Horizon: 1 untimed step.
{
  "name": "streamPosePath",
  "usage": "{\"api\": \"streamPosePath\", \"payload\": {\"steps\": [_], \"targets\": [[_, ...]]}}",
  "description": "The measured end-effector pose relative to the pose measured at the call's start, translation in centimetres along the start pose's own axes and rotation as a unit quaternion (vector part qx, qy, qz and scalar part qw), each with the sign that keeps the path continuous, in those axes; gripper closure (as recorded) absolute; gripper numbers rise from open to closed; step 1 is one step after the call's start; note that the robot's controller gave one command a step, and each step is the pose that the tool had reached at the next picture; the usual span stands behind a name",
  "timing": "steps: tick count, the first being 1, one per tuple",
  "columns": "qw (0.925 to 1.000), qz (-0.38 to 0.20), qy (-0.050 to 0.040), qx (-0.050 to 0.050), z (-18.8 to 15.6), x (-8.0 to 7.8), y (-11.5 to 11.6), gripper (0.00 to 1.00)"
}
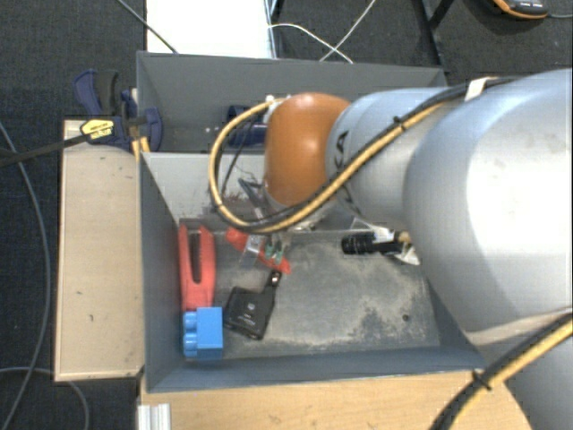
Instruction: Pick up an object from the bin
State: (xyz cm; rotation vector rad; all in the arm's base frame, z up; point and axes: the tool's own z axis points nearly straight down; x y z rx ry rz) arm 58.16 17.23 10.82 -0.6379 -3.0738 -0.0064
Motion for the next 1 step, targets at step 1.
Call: {"api": "streamPosePath", "payload": {"steps": [1], "targets": [[1.0000,-0.001,0.0009,0.001,-3.40,0.03,-0.03,1.00]]}}
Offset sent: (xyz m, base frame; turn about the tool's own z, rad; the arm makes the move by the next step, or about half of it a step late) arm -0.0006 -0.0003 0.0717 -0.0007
